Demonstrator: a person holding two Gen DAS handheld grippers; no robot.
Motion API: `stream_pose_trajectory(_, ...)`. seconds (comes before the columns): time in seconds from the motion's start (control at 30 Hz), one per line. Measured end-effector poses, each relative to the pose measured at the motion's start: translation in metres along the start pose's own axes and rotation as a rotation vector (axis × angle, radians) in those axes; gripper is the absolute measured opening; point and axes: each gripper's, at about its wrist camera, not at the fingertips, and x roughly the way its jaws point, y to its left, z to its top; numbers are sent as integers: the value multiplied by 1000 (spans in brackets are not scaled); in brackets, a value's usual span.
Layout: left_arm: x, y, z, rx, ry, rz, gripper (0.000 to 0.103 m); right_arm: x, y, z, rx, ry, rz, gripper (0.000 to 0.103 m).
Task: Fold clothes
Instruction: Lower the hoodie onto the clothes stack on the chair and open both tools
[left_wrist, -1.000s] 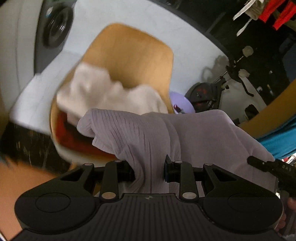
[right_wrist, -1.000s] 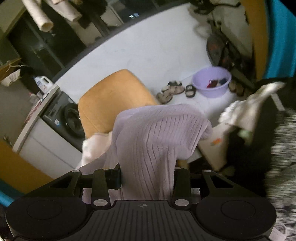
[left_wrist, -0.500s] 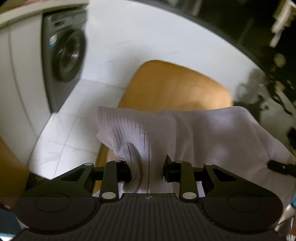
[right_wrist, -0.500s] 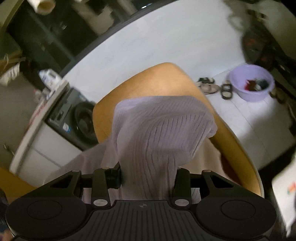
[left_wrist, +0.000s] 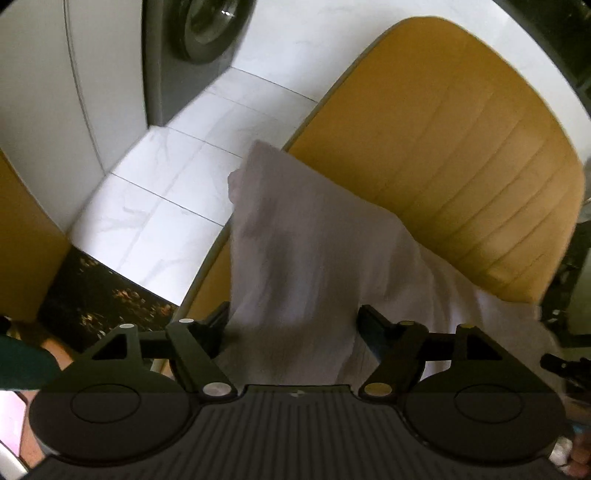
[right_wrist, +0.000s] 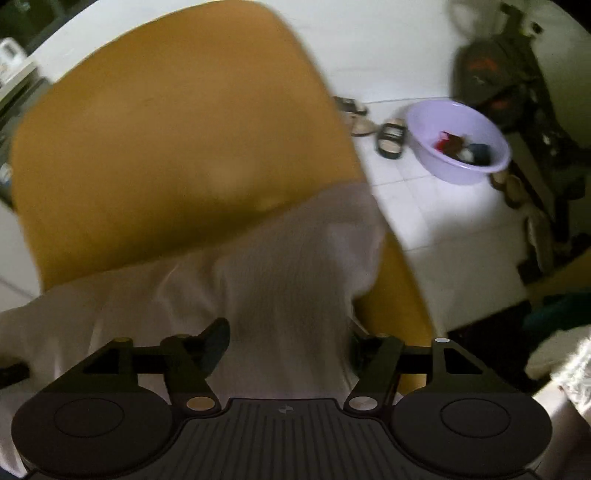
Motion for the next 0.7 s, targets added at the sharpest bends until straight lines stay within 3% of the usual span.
stream_pose_trajectory(0.03, -8, 5, 0, -11, 6, -24, 75, -8, -14, -1, 50, -11, 35, 70)
stream_pose_trajectory(0.13, -42, 17, -6, -81, 13, -104, 75, -37, -56, -11, 176, -48, 114, 70)
stream_pose_trajectory(0.2, -61, 24, -19, -110, 20, -108, 78, -56, -75, -28, 220, -57, 128, 70)
stream_pose_trajectory(0.3, -73, 38, -41, -187, 53, -101, 85, -75, -91, -63, 291, -36, 115, 75)
stream_pose_trajectory(0.37, -71, 49, -55, -266, 90, -108, 85, -85, -102, -88, 352, -32, 82, 85)
stream_pose_trajectory(0.5, -63, 59, -73, -374, 130, -137, 83, -72, -122, -118, 544, -28, 84, 85)
stream_pose_trajectory(0.53, -60, 56, -71, -372, 121, -146, 82, -66, -122, -120, 573, -31, 95, 82)
stream_pose_trajectory(0.63, -54, 53, -62, -373, 72, -130, 73, -59, -117, -119, 617, -51, 96, 48)
stream_pose_trajectory(0.67, -56, 54, -61, -369, 63, -130, 57, -59, -113, -117, 625, -60, 91, 30)
stream_pose_trajectory(0.7, -59, 55, -59, -365, 55, -131, 23, -58, -110, -115, 633, -69, 85, 17)
